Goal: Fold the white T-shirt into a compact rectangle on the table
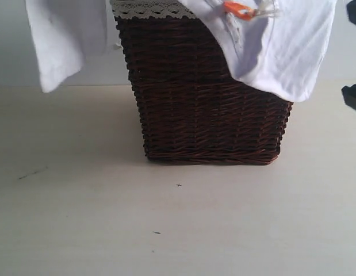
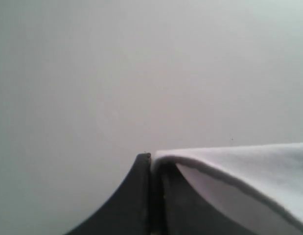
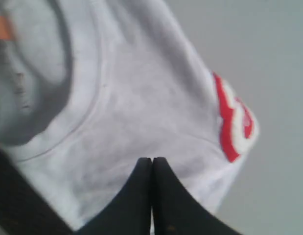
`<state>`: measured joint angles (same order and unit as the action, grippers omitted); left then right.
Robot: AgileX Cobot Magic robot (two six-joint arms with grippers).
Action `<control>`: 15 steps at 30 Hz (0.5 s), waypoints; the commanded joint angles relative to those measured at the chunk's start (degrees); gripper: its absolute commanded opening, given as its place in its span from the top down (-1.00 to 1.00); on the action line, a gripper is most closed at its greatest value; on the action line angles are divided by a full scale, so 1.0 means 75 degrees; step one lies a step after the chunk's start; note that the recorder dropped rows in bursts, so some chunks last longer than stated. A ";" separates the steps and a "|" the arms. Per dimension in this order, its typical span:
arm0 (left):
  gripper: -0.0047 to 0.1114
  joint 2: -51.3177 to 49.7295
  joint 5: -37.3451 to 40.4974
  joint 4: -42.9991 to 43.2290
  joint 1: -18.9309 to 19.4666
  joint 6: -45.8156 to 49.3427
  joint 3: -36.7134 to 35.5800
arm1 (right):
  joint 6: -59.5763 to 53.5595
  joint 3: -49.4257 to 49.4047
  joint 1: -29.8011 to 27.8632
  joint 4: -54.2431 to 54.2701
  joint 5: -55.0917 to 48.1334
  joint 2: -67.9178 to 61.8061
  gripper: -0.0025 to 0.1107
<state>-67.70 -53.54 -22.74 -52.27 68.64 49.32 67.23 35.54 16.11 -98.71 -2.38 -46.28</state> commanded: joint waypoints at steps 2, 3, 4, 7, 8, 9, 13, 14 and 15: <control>0.92 0.0040 0.0319 0.0008 -0.0033 -0.0021 0.0994 | 0.0047 0.0075 0.0031 0.0158 0.2146 -0.0131 0.96; 0.92 0.0040 0.0319 0.0008 -0.0033 -0.0021 0.1161 | 0.0047 0.0123 0.0031 0.0159 0.2163 -0.0131 0.96; 0.92 0.0040 0.0331 0.0008 -0.0033 -0.0021 0.1344 | 0.0047 0.0114 0.0031 0.0159 0.2129 -0.0131 0.96; 0.92 0.0040 0.0505 -0.0093 -0.0033 0.0074 0.1923 | 0.0047 0.0114 0.0031 0.0159 0.2116 -0.0117 0.96; 0.92 0.0040 0.0589 -0.0110 -0.0033 0.0074 0.2134 | 0.0047 0.0114 0.0031 0.0159 0.2201 -0.0117 0.96; 0.92 0.0006 0.0694 -0.0110 -0.0033 0.0074 0.2346 | 0.0047 0.0114 0.0031 0.0159 0.2315 -0.0117 0.96; 0.92 -0.0057 0.0766 -0.0083 -0.0033 0.0104 0.3084 | 0.0047 0.0114 0.0031 0.0159 0.2319 -0.0134 0.96; 0.92 -0.0090 0.0805 -0.0066 -0.0033 0.0104 0.3281 | 0.0047 0.0114 0.0031 0.0159 0.2286 -0.0134 0.96; 0.92 -0.0095 0.0902 -0.0066 -0.0033 0.0104 0.3476 | 0.0047 0.0114 0.0031 0.0172 0.2283 -0.0149 0.96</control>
<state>-68.58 -45.27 -23.63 -52.27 69.52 71.24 67.34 36.02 16.22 -97.93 14.88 -47.13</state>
